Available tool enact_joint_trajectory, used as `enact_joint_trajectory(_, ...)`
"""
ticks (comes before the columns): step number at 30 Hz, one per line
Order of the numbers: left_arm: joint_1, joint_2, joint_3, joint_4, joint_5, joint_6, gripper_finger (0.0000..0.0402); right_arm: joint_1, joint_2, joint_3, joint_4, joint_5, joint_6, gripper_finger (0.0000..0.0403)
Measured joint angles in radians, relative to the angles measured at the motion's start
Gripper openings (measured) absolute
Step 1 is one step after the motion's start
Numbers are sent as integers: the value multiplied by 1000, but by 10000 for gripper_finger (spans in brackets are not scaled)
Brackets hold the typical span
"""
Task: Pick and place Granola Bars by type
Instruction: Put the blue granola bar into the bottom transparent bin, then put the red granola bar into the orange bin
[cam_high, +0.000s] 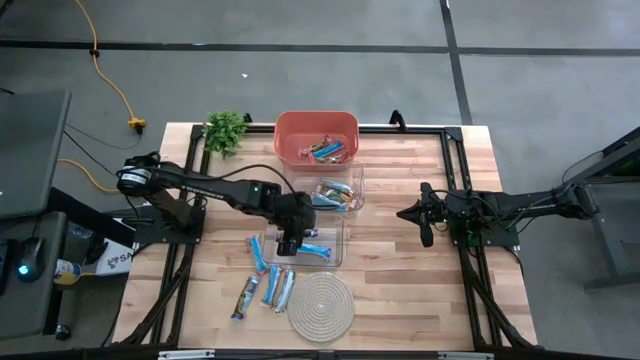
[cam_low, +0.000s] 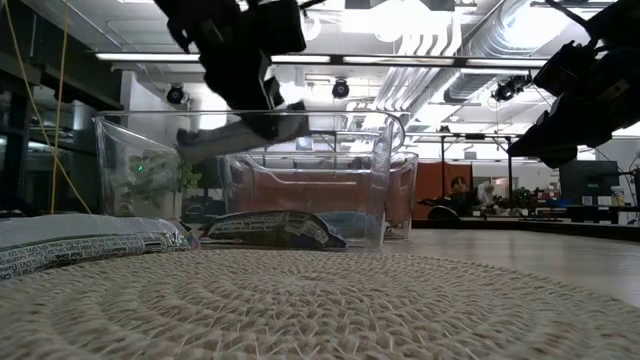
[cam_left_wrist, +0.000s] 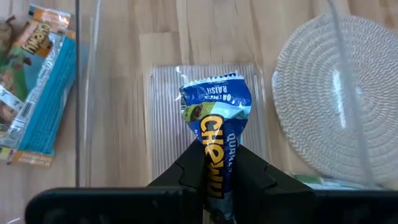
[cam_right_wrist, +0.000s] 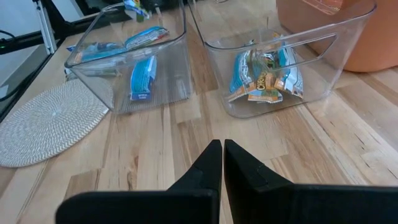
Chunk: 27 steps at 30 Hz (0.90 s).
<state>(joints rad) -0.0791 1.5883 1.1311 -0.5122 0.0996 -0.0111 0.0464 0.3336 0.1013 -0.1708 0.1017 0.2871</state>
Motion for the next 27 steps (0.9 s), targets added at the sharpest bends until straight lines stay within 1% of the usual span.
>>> enact_joint_trajectory(5, 0, 0, -41, 51, 7, 4, 47, 0, 0, 0, 0, 0, 0, 0)
enact_joint_trajectory(9, 0, 0, -46, 50, 45, 7, 47, 0, 0, 0, 0, 0, 0, 0)
enact_joint_trajectory(11, 0, 0, -46, 51, 51, 7, 55, 0, 0, 0, 0, 0, 0, 0)
enact_joint_trajectory(15, 0, 0, -46, 49, 48, 5, 102, 0, 0, 0, 0, 0, 0, 0)
enact_joint_trajectory(18, 0, 0, -46, 49, 22, 2, 145, 0, 0, 0, -1, 0, 0, 0)
enact_joint_trajectory(21, 0, 0, -46, 50, 4, -7, 178, 0, 0, 0, -1, 0, 0, 0)
enact_joint_trajectory(24, 0, 0, -42, 54, -9, -38, 196, 0, 0, 0, -1, 0, 0, 0)
enact_joint_trajectory(27, 0, -10, -5, 48, -5, -45, 199, 0, 0, 0, -1, 0, 0, 0)
